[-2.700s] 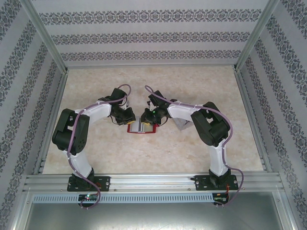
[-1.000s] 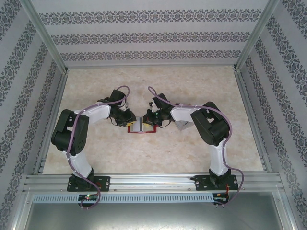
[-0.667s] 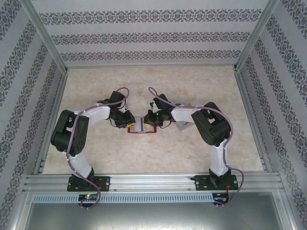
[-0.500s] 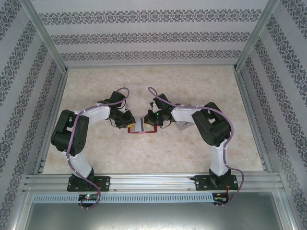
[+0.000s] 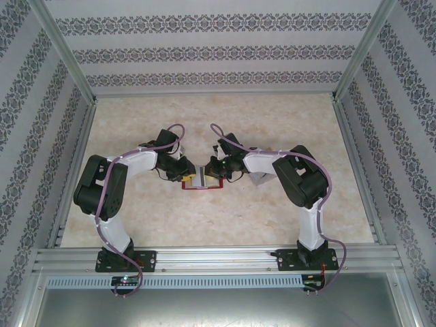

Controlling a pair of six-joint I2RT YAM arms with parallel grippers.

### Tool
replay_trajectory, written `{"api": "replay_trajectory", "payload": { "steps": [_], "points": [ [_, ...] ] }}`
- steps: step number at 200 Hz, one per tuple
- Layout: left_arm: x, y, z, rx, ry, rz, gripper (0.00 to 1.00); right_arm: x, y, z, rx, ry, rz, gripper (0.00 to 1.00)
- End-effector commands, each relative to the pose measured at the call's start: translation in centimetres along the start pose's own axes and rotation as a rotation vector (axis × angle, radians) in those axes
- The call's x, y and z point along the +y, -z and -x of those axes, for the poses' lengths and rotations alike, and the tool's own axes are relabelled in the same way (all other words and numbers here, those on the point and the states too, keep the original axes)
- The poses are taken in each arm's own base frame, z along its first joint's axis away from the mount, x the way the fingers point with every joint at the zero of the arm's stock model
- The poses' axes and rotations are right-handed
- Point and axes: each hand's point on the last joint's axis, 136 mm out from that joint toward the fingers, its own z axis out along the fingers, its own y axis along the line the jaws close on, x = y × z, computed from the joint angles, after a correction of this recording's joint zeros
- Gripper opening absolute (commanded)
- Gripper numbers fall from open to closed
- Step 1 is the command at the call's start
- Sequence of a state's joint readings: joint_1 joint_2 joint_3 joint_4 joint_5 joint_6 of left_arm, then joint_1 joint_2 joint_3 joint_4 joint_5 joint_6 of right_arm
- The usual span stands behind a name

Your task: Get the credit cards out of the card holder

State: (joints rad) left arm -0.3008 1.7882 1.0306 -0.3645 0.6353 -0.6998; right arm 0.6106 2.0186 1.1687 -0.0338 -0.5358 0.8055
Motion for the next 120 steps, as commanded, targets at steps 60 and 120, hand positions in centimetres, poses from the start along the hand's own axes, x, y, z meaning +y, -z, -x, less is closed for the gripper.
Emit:
{"api": "replay_trajectory", "payload": {
  "steps": [60,120],
  "points": [
    [2.8,-1.1,-0.4,0.037,-0.033,0.096,0.10,-1.3,0.7,-0.2,-0.006,-0.028,-0.014,0.14],
    [3.8,-0.9,-0.5,0.054,-0.042,0.124,0.20,-1.1,0.4,-0.6,0.011,-0.051,0.019,0.19]
  ]
}}
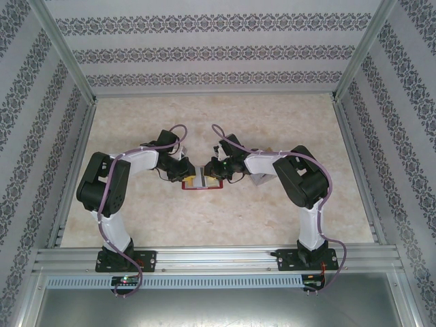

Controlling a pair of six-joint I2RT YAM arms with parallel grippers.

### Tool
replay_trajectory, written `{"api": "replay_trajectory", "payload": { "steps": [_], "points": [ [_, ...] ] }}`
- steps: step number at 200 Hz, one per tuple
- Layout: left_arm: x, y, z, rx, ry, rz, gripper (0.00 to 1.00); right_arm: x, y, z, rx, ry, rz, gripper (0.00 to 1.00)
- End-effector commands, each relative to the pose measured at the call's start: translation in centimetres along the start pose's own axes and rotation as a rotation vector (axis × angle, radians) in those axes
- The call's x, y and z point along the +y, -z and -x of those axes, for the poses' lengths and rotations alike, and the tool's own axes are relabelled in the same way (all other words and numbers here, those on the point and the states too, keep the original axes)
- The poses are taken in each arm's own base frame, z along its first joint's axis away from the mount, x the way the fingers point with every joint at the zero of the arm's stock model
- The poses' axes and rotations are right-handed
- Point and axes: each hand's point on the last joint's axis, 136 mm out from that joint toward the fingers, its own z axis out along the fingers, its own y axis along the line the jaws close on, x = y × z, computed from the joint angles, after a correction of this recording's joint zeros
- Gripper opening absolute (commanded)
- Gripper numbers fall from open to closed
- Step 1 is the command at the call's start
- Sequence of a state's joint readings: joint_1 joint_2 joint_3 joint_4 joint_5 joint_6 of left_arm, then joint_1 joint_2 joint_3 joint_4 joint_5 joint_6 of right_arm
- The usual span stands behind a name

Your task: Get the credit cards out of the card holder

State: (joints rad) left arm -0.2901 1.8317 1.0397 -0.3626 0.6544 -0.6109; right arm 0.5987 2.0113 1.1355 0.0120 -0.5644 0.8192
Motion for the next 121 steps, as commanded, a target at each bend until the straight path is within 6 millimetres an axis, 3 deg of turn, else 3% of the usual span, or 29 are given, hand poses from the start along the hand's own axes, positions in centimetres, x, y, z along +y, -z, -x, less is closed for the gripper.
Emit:
{"api": "replay_trajectory", "payload": {
  "steps": [1,29,56,121],
  "points": [
    [3.0,0.0,-0.8,0.030,0.022,0.122,0.21,-1.0,0.2,-0.5,0.009,-0.040,-0.012,0.19],
    [1.3,2.3,-0.1,-0.014,-0.020,0.129,0.30,-0.4,0.7,0.0,-0.008,-0.036,-0.001,0.20],
    [0.4,3.8,0.1,-0.044,-0.023,0.134,0.32,0.1,1.2,0.3,-0.020,-0.031,0.003,0.20],
    [-0.5,1.7,0.2,-0.012,0.022,0.050,0.14,0.5,0.7,-0.1,0.013,-0.040,0.045,0.20]
  ]
}}
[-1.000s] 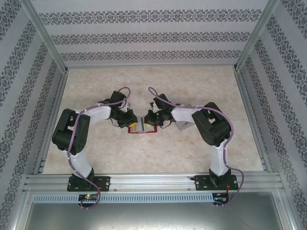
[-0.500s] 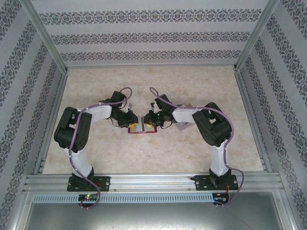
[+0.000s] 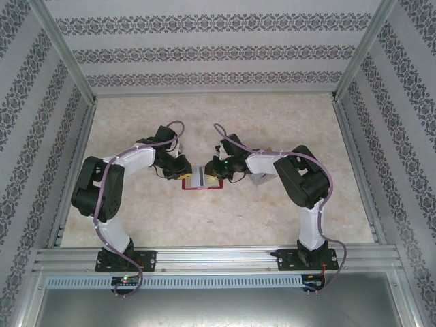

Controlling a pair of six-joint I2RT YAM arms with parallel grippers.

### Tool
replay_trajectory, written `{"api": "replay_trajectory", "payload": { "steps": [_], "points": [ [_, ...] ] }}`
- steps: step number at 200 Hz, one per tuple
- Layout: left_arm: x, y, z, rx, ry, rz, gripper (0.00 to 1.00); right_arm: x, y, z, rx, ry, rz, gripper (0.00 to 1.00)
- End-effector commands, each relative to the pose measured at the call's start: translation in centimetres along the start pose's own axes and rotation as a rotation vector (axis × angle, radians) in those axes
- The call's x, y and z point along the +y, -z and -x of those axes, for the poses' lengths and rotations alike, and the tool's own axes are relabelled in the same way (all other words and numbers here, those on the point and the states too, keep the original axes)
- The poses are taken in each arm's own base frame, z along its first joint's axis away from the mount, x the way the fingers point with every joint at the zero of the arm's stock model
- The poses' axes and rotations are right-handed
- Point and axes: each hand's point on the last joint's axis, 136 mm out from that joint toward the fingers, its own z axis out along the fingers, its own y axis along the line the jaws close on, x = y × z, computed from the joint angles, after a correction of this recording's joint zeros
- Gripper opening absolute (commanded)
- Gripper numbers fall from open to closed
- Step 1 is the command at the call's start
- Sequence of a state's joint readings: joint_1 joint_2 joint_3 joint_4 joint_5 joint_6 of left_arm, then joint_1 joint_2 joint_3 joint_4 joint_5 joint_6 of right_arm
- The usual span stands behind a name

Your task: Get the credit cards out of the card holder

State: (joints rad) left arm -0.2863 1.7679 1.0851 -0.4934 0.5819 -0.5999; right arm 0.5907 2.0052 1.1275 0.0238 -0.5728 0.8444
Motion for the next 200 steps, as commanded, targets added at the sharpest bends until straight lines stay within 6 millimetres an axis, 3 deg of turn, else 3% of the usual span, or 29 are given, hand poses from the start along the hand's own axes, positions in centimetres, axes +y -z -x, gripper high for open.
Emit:
{"api": "replay_trajectory", "payload": {
  "steps": [1,81,117,200],
  "points": [
    [-0.3,-0.8,0.2,0.017,0.020,-0.019,0.14,0.5,0.4,-0.3,0.020,-0.014,0.034,0.20],
    [3.2,-2.9,-0.6,0.059,0.075,0.100,0.12,0.6,-0.5,-0.7,0.057,-0.012,0.067,0.18],
    [4.3,-3.0,-0.8,0.061,0.087,0.151,0.11,-1.0,-0.7,-1.0,0.055,-0.032,0.006,0.18],
    [5.2,-3.4,-1.1,0.069,0.094,0.188,0.10,-2.3,0.6,-0.6,-0.021,-0.022,-0.079,0.16]
  ]
}}
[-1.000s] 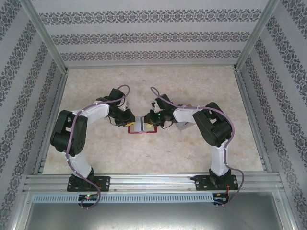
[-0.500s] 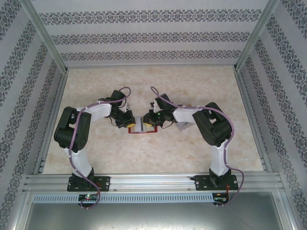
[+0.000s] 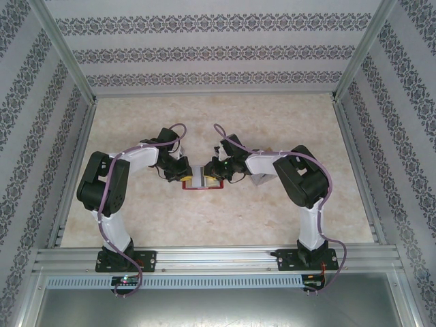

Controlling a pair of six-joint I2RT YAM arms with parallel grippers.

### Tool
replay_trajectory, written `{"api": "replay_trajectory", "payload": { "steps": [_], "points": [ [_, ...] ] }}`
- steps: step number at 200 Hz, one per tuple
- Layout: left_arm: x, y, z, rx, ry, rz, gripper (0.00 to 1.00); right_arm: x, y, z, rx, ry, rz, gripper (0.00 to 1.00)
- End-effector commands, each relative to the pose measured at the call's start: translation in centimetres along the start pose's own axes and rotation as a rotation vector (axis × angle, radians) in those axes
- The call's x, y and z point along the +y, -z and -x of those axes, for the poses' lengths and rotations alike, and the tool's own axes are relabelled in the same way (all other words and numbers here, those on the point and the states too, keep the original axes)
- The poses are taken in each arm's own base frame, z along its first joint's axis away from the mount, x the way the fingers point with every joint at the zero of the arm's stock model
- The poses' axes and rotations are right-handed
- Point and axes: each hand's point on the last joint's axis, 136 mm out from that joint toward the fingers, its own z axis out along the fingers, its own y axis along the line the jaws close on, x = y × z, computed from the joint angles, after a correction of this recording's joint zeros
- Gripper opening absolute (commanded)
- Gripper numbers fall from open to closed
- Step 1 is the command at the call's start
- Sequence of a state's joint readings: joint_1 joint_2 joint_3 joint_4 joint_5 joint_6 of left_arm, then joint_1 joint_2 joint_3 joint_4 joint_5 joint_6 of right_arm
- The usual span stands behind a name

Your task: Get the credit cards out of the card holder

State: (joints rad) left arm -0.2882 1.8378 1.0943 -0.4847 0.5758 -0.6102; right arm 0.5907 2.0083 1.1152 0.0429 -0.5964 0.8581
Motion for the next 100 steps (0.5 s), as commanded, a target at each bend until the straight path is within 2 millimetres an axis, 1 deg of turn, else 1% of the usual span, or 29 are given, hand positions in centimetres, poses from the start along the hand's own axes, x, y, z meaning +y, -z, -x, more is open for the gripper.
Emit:
{"api": "replay_trajectory", "payload": {
  "steps": [1,37,49,82,100],
  "points": [
    [4.0,-1.7,-0.9,0.032,0.062,0.156,0.10,-2.3,0.8,-0.1,-0.038,-0.011,-0.097,0.16],
    [4.1,-2.1,-0.9,0.039,0.068,0.152,0.10,-2.0,0.6,-0.2,-0.028,-0.007,-0.080,0.16],
    [4.1,-2.1,-0.9,0.041,0.069,0.151,0.10,-1.4,0.7,-0.2,-0.029,0.003,-0.060,0.16],
    [3.8,-1.9,-0.8,0.037,0.065,0.141,0.10,0.1,1.8,0.1,-0.060,0.046,-0.017,0.18],
    [2.8,-1.5,-0.6,0.028,0.052,0.110,0.10,0.8,2.4,0.4,-0.074,0.055,-0.004,0.19]
  ]
}}
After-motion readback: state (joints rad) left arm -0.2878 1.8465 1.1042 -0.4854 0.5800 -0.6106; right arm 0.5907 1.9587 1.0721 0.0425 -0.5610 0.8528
